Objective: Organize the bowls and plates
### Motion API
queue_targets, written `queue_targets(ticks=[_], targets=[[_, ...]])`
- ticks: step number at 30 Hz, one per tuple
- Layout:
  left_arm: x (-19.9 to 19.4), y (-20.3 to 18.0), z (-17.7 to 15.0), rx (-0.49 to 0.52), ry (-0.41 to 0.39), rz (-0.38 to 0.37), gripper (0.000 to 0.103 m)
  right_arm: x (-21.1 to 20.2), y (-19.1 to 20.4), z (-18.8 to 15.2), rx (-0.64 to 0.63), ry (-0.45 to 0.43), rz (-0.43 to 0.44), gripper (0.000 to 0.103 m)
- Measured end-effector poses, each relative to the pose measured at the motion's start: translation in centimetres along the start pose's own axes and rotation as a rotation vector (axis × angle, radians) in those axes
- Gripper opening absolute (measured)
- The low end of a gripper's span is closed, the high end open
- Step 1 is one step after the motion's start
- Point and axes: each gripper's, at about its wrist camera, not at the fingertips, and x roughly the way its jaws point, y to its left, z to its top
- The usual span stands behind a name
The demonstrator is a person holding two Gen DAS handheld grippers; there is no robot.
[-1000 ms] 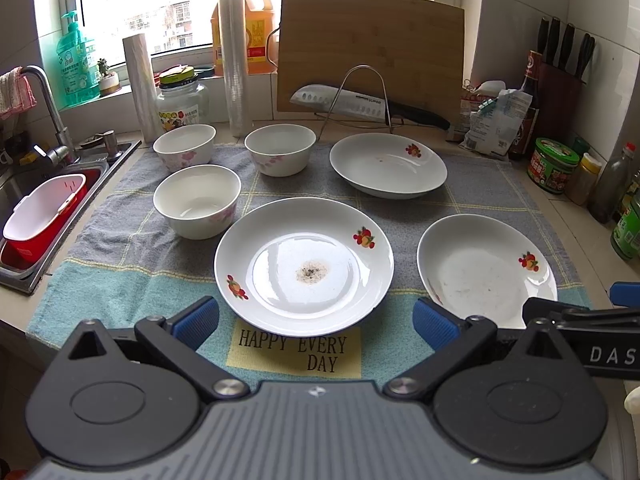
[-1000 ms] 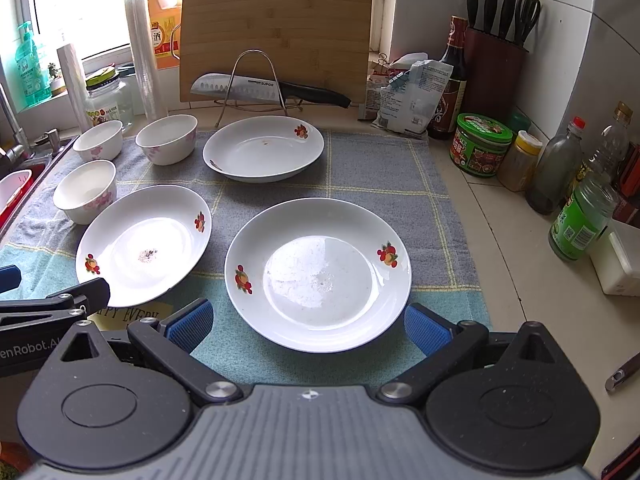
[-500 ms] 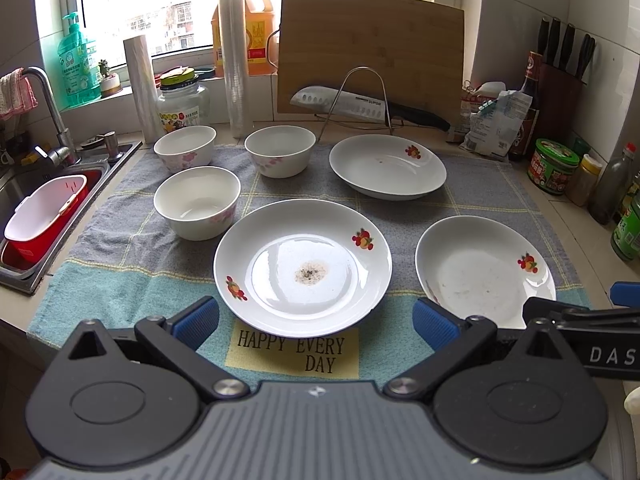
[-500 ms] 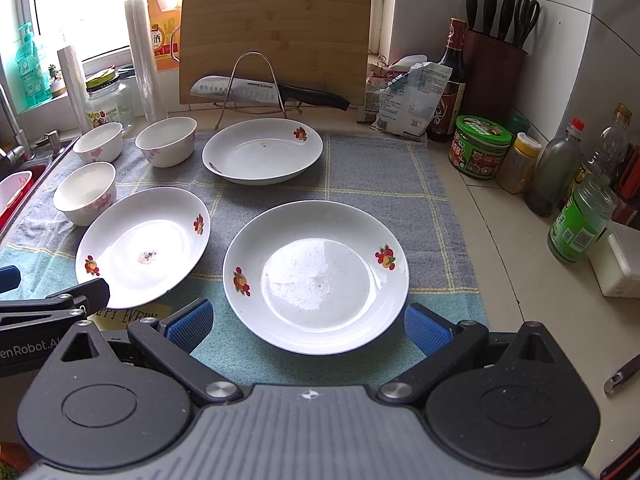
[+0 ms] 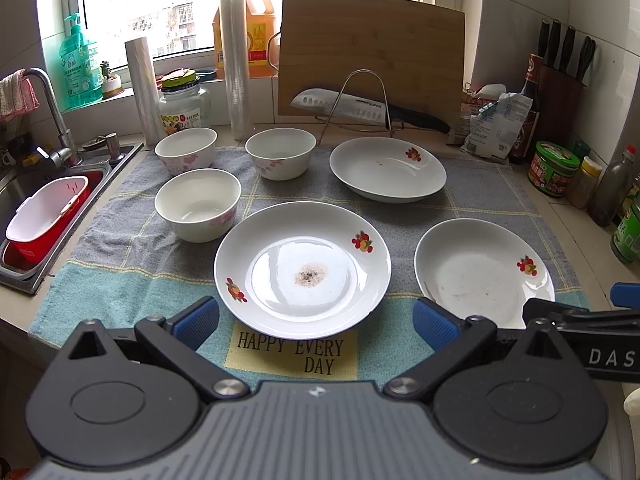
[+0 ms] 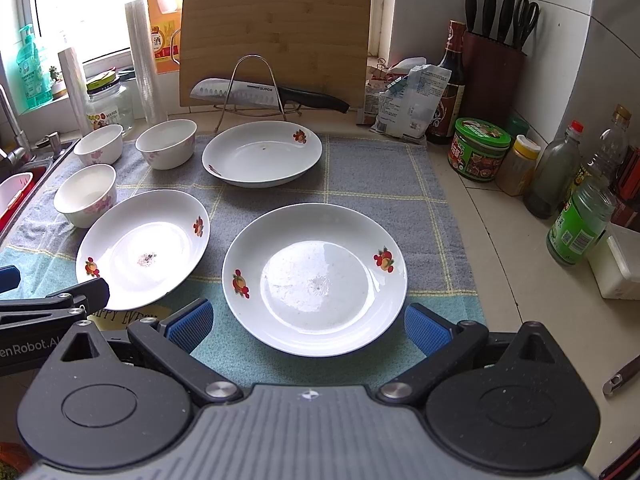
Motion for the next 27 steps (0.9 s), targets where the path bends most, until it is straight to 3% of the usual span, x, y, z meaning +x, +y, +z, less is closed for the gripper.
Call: queue_targets(ticks=[27], targets=[[-0.28, 0.05, 0.27, 0.005, -0.009, -0.001, 0.102, -0.38, 0.19, 0.00, -0.007, -0.017, -0.005, 0.103]])
